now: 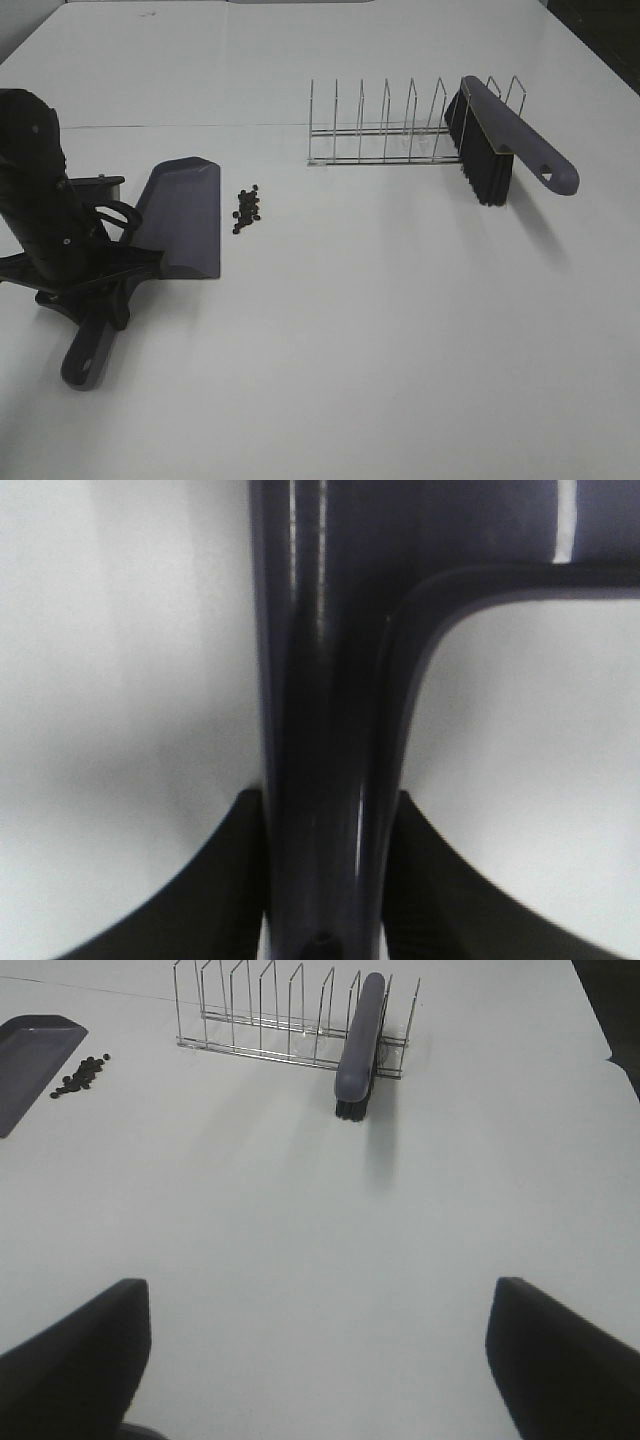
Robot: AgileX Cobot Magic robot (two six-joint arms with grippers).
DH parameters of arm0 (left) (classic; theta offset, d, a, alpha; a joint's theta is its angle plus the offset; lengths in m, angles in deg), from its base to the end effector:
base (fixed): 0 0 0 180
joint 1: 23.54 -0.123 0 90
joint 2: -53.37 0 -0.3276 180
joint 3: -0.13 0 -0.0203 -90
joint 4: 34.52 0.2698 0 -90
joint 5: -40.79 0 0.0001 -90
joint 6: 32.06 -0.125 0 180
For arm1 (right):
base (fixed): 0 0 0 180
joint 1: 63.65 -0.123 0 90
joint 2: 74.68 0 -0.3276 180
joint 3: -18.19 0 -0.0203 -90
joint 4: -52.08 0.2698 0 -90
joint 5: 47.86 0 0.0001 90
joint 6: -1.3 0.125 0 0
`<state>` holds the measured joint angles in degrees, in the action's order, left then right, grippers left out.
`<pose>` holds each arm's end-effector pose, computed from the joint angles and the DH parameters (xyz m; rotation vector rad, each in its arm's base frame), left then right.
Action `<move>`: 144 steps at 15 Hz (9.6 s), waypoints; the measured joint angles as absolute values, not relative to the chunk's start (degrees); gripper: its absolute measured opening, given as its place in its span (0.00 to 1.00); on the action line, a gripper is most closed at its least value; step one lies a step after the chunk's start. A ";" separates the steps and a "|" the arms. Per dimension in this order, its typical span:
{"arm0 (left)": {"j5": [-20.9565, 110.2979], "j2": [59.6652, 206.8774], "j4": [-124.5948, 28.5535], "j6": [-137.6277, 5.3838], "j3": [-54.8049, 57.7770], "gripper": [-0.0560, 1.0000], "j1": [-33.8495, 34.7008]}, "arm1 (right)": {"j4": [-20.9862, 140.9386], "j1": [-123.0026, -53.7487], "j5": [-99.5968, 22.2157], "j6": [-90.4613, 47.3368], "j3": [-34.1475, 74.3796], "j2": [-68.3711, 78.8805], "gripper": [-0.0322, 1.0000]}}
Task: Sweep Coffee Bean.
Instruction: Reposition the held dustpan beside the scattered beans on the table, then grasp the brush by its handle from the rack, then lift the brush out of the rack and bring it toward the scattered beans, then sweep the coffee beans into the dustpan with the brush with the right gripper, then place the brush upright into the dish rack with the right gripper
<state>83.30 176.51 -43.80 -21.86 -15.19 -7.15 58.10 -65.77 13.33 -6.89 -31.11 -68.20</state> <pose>0.3529 -0.1180 0.0846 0.0192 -3.0962 0.1574 -0.0032 0.0114 0.2722 -0.1890 2.0288 0.0592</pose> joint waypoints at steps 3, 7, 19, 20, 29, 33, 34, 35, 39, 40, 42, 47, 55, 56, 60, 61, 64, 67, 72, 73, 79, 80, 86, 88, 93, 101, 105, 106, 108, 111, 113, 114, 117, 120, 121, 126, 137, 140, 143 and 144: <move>83.24 173.93 -43.86 -21.29 -15.30 0.31 -7.15 | 58.10 -65.77 13.33 -6.89 -31.11 -68.20 0.84; 82.73 166.37 -43.12 -20.43 -15.30 0.31 -7.09 | 58.16 -65.77 11.90 -6.89 -30.65 -63.50 0.84; 82.96 165.97 -42.66 -20.89 -15.30 0.30 -7.09 | 59.76 -65.77 -18.06 -6.89 -8.54 -0.47 0.76; 82.96 165.97 -42.43 -20.83 -15.30 0.30 -7.09 | 59.76 -65.82 -14.63 -6.89 0.80 9.95 0.76; 83.24 165.97 -42.43 -21.06 -15.30 0.30 -7.09 | 59.70 -65.82 6.17 -6.89 47.50 47.20 0.62; 83.30 165.97 -42.43 -21.06 -15.30 0.30 -7.09 | 58.73 -65.82 16.09 -5.63 67.84 63.18 0.61; 83.30 165.97 -42.43 -21.06 -15.30 0.30 -7.09 | 58.21 -65.82 16.72 -5.40 70.30 65.59 0.61; 83.30 165.97 -42.43 -21.06 -15.30 0.30 -7.09 | 57.64 -65.82 17.00 -5.12 71.96 67.65 0.61; 83.30 165.97 -42.43 -21.06 -15.30 0.30 -7.09 | 53.92 -65.82 16.31 -1.28 73.00 72.35 0.61; 83.30 165.97 -42.43 -21.06 -15.30 0.30 -7.09 | 53.74 -65.82 15.86 -1.22 73.00 73.44 0.61; 83.30 165.97 -42.43 -21.06 -15.30 0.30 -7.09 | 53.74 -65.82 15.45 -1.16 73.00 75.50 0.61; 83.30 165.97 -42.43 -21.06 -15.30 0.30 -7.09 | 53.80 -65.82 13.74 -1.16 73.00 78.19 0.40; 83.53 165.97 -42.43 -21.06 -15.30 0.30 -7.09 | 53.11 -65.94 17.29 1.87 73.00 73.61 0.31; 83.59 165.97 -42.43 -21.06 -15.30 0.30 -7.09 | 52.65 -65.94 17.75 1.87 73.00 71.20 0.31; 83.76 165.97 -42.43 -21.06 -15.30 0.30 -7.09 | 52.83 -65.88 21.47 1.87 73.00 63.87 0.31; 83.82 165.97 -42.37 -21.06 -15.30 0.30 -7.09 | 53.51 -65.88 22.27 1.87 73.00 62.55 0.31; 85.02 165.97 -41.91 -21.06 -15.30 0.30 -7.09 | 54.14 -67.03 22.44 1.82 71.91 58.66 0.31; 87.37 165.97 -41.74 -21.06 -15.30 0.30 -7.09 | 52.83 -70.58 22.33 1.30 66.86 55.85 0.31; 88.23 172.79 -40.60 -20.43 -16.34 0.30 -7.09 | 51.34 -79.57 18.03 3.71 50.42 54.87 0.31; 87.60 174.22 -40.54 -20.43 -16.34 0.30 -7.09 | 51.05 -80.89 15.23 5.14 47.84 54.87 0.31; 86.91 176.45 -40.83 -20.43 -15.76 0.30 -7.04 | 40.16 -87.19 8.35 12.87 41.65 56.76 0.31; 86.91 176.45 -40.83 -20.43 -15.71 0.30 -7.04 | 37.87 -88.68 8.12 13.39 41.65 58.31 0.31; 86.80 176.45 -41.00 -20.60 -15.71 0.30 -7.04 | 35.70 -96.25 13.28 13.62 54.43 70.40 0.31; 86.80 176.45 -41.00 -20.60 -15.71 0.30 -7.04 | 37.30 -98.31 17.92 12.24 62.17 75.21 0.31; 86.80 176.45 -41.11 -20.66 -15.71 0.30 -7.04 | 45.32 -105.19 21.81 10.07 80.73 84.15 0.31; 86.68 176.45 -41.40 -20.72 -15.71 0.30 -7.04 | 49.10 -109.08 22.33 11.10 89.73 84.78 0.31; 86.68 176.45 -41.46 -20.83 -15.71 0.30 -7.04 | 38.67 -107.71 22.56 10.75 89.73 78.08 0.31; 86.68 176.45 -41.46 -20.89 -15.71 0.30 -7.04 | 38.27 -106.50 22.56 10.52 89.73 76.53 0.31; 86.68 176.45 -41.46 -20.89 -15.71 0.30 -7.04 | 37.70 -103.41 22.56 9.55 89.73 73.84 0.31; 86.68 176.45 -41.46 -20.89 -15.71 0.30 -7.04 | 37.47 -97.05 22.62 8.12 89.27 70.11 0.31; 86.68 176.45 -41.46 -20.89 -15.71 0.30 -7.04 | 37.36 -92.41 22.56 7.89 86.06 66.22 0.31; 86.68 176.45 -41.46 -20.89 -15.71 0.30 -7.04 | 37.36 -89.83 22.62 7.89 83.31 64.33 0.31; 86.68 176.45 -41.46 -20.89 -15.71 0.30 -7.04 | 37.36 -83.81 22.56 7.89 74.77 59.23 0.31; 86.68 176.45 -41.46 -20.89 -15.71 0.30 -7.04 | 38.33 -77.05 22.50 8.23 63.08 55.16 0.31; 86.68 176.45 -41.46 -20.89 -15.71 0.30 -7.04 | 39.30 -75.39 22.50 8.23 60.05 54.99 0.31; 86.68 176.45 -41.51 -20.89 -15.71 0.30 -7.04 | 41.20 -73.27 20.96 9.44 46.87 55.90 0.31; 86.68 176.51 -41.51 -20.89 -15.71 0.30 -7.04 | 39.08 -73.10 8.64 12.30 46.58 60.95 0.31; 86.74 176.51 -41.51 -20.95 -15.65 0.30 -7.04 | 39.25 -72.30 8.58 12.36 49.91 64.16 0.31; 86.74 176.51 -41.51 -21.52 -15.65 0.30 -7.04 | 39.59 -71.21 8.24 12.30 56.21 67.36 0.31; 86.74 176.51 -41.51 -21.52 -15.65 0.30 -7.04 | 39.59 -71.21 8.24 12.30 57.53 67.99 0.31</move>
